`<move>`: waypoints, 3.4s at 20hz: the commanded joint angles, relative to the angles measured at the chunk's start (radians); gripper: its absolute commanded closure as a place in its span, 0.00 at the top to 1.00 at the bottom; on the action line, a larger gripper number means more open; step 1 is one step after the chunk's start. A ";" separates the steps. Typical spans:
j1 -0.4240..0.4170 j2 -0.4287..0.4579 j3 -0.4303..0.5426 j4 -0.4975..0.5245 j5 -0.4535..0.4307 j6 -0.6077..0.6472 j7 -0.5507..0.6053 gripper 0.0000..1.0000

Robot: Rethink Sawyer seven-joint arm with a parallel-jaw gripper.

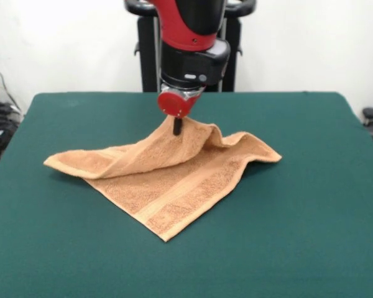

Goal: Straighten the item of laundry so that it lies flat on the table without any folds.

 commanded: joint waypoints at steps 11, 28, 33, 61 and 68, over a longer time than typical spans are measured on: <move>-0.043 -0.027 0.182 0.202 -0.069 -0.077 -0.055 0.00; -0.113 -0.045 0.225 0.228 -0.171 -0.071 -0.049 0.00; -0.120 -0.059 0.231 0.244 -0.177 -0.067 -0.038 0.00; -0.224 -0.091 0.274 0.338 -0.251 -0.136 -0.060 0.00; -0.256 -0.093 0.290 0.353 -0.282 -0.148 -0.054 0.00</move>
